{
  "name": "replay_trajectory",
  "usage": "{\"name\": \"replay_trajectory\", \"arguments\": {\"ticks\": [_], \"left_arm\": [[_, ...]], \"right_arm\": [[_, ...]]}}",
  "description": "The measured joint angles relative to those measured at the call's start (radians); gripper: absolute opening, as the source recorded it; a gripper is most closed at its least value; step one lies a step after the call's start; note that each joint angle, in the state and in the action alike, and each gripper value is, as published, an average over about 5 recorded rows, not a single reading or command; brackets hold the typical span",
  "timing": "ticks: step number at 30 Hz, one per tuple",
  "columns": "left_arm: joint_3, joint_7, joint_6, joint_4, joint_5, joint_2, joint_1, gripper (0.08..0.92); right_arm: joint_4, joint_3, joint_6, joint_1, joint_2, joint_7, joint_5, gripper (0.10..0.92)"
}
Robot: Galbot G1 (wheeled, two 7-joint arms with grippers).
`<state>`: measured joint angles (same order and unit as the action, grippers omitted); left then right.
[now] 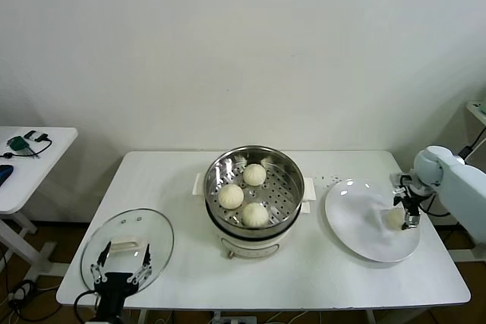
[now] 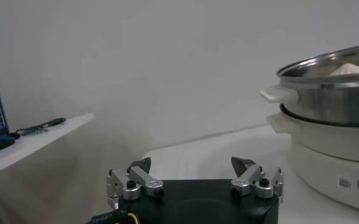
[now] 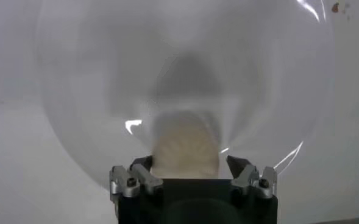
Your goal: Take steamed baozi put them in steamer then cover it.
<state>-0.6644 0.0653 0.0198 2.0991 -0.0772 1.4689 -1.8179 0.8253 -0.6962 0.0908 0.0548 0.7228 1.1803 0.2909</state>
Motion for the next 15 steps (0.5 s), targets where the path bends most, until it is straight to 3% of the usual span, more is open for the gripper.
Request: {"name": "replay_trajectory", "arguments": {"ticks": [15], "left_arm": [[-0.001,0.001,0.001,0.002,-0.003,-0.001,-0.001,0.823]], "right_arm": [[-0.009,-0.022,0.0,-0.014,-0.004,0.007,-0.006,0.619]]}}
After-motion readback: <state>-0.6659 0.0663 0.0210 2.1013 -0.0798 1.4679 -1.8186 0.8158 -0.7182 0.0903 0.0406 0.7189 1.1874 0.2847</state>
